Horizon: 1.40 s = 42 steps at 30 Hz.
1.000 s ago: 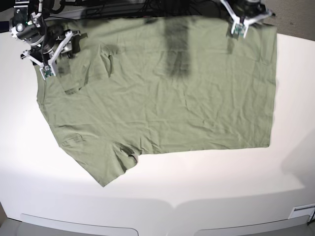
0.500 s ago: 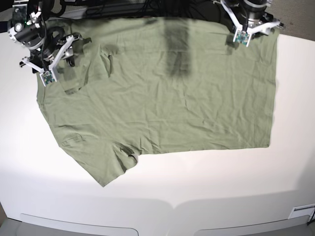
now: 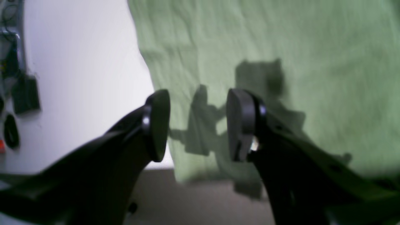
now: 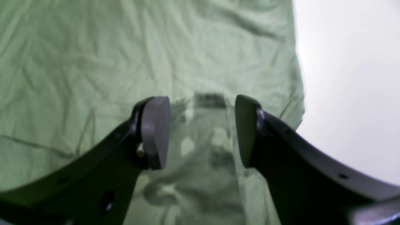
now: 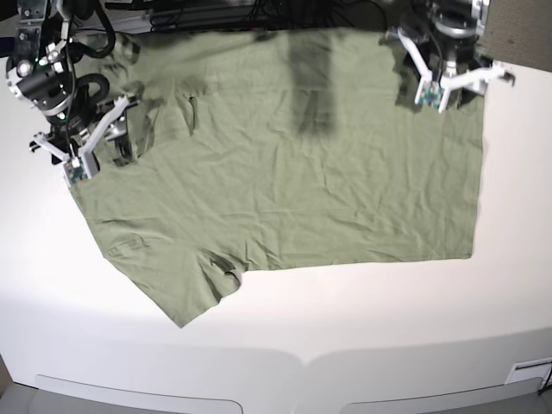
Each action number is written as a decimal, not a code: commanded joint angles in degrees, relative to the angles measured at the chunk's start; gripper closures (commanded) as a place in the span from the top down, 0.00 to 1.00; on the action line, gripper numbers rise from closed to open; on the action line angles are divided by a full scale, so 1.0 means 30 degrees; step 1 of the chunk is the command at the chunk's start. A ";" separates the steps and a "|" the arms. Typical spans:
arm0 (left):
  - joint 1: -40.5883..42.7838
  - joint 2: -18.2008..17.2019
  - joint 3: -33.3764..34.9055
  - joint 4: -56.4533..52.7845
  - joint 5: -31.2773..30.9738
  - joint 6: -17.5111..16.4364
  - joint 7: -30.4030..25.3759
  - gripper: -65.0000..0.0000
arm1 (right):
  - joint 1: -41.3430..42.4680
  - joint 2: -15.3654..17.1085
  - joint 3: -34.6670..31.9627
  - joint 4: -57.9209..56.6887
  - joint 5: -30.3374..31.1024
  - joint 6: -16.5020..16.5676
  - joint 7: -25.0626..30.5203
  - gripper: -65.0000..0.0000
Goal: Fold the T-shirt properly
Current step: 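Move both grippers down beside the shirt's hem corners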
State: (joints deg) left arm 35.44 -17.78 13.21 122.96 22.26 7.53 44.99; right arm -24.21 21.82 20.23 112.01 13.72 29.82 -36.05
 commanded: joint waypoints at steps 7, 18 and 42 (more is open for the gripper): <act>-0.4503 -0.0117 -0.0036 0.0270 0.0211 -0.0153 0.0204 0.45 | 0.1982 0.0233 0.0131 0.0364 0.0160 -0.0087 0.0729 0.51; -1.1642 -0.0160 -0.0051 -0.6266 -0.2827 -0.2375 -0.0153 0.45 | 0.3679 0.0226 0.0131 0.0364 0.0160 -0.0087 -0.1508 0.51; -2.7532 -0.2907 -0.0015 -2.8684 -1.3872 -1.1540 -0.2885 0.45 | 0.6171 -0.1027 0.0131 0.0240 0.2586 -0.1384 -0.3687 0.51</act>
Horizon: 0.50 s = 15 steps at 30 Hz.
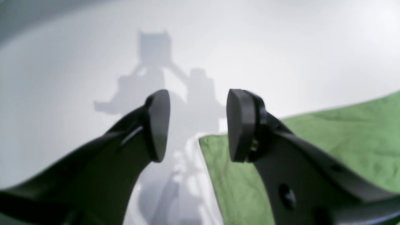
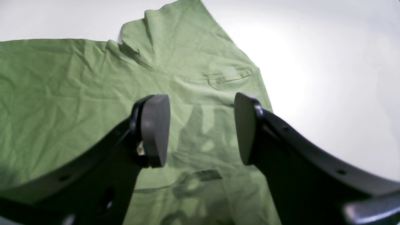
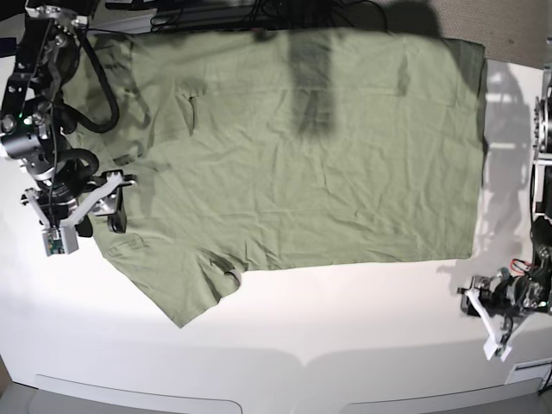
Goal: Fold the T-shirt properly
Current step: 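Move both grippers down beside the shirt's hem corners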
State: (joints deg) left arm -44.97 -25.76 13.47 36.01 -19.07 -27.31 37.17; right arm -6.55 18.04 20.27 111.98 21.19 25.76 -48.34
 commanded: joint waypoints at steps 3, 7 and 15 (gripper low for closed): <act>-0.0998 -0.0211 -0.0102 -0.1501 0.0299 -0.0146 -0.1078 0.45 | 0.0284 0.0168 0.0109 0.0248 0.0095 -0.0029 0.0430 0.51; -0.0991 -0.0219 -0.0102 -0.2382 0.1523 -0.0138 -0.1428 0.45 | 0.0481 0.0160 0.0109 0.0219 0.0095 -0.0044 0.0364 0.51; -0.0991 -0.0211 -0.0102 -0.2404 0.2382 -0.0627 -0.2375 0.45 | 0.2484 0.0175 0.0109 -0.3526 0.1610 -0.0007 -0.2412 0.51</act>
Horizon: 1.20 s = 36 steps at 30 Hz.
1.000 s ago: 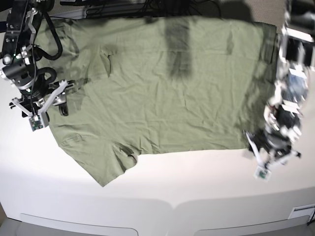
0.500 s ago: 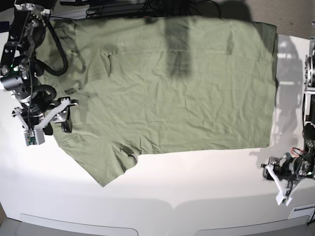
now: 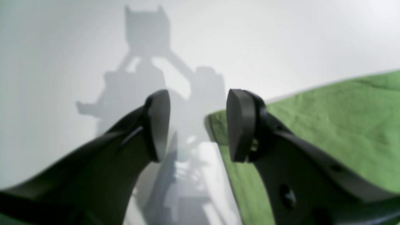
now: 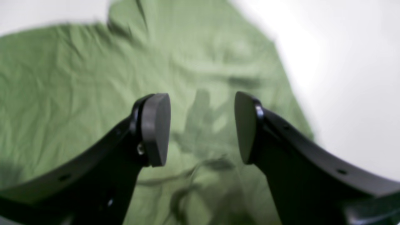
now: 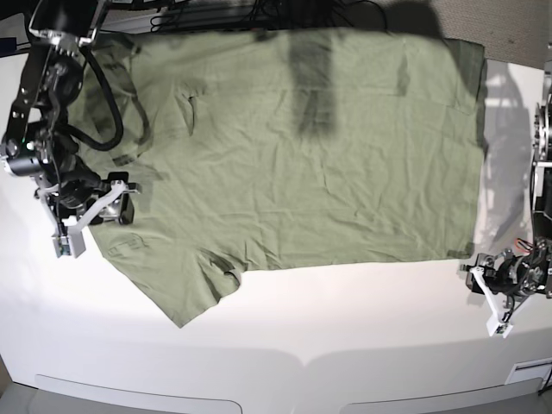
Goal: Fold the T-shirt properly
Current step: 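Move both grippers down beside the shirt's hem corners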
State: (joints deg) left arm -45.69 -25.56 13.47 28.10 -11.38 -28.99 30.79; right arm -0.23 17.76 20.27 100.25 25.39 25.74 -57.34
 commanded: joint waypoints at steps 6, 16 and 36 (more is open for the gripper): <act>-0.0743 -0.0277 -0.0102 0.0138 0.1093 -0.0066 -0.1013 0.45 | 0.1785 0.0270 0.0117 -0.0576 0.2812 0.0991 -0.1341 0.51; -0.0743 -0.0379 -0.0102 -0.3570 0.1086 0.0087 -0.1355 0.45 | 0.2200 0.0277 0.0117 -0.0561 0.3184 0.1938 -0.1552 0.51; 0.0364 -0.0211 -0.0102 -0.4874 -0.5202 -0.3669 0.1122 0.45 | 0.2251 0.0277 0.0117 -0.0561 0.3184 0.2506 -0.2273 0.51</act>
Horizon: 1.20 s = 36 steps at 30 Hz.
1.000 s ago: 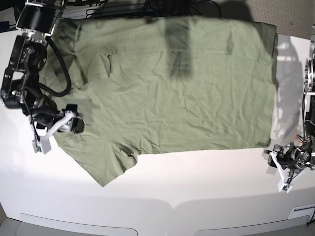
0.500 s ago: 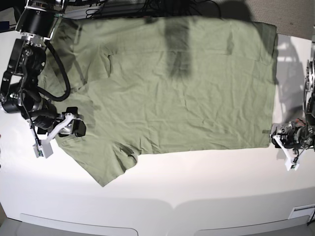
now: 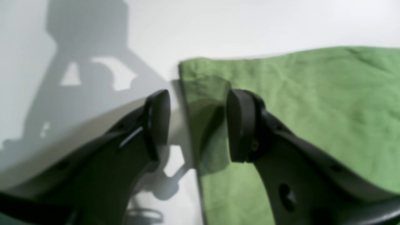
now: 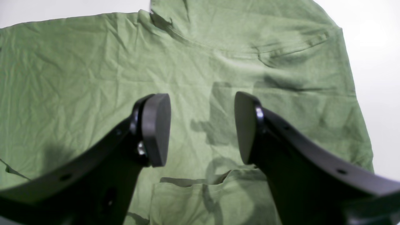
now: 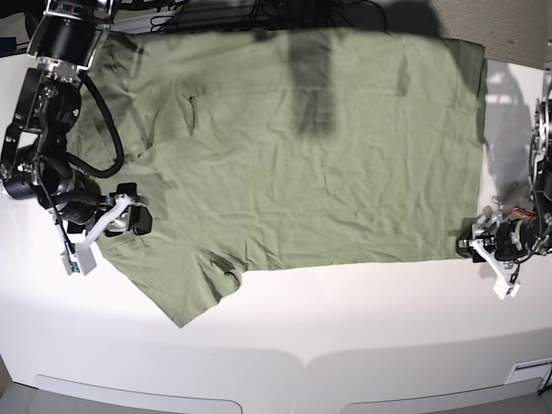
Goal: Fold the T-shirt properly
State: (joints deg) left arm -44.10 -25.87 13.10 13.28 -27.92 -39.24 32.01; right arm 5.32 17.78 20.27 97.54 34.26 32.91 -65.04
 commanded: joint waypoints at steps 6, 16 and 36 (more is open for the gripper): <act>-0.0168 -0.0109 0.0022 0.0066 -0.2135 -0.0252 0.2907 0.45 | 0.0452 0.0270 0.0117 0.0342 0.0233 0.0117 0.0306 0.51; -0.0175 -0.0117 0.0022 0.0073 -0.3920 -0.0252 0.3526 0.45 | 0.0452 0.0270 0.0117 0.0342 0.0233 0.0117 0.0386 0.51; -0.0270 -0.0226 0.0022 0.0073 -0.3912 -0.0252 0.1311 0.00 | 0.0663 0.0255 0.0109 0.0299 -0.1158 0.0197 0.4087 0.51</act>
State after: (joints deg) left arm -43.18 -25.74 13.19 13.10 -39.86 -39.62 36.36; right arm 5.91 17.76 20.27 97.54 30.00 33.10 -54.04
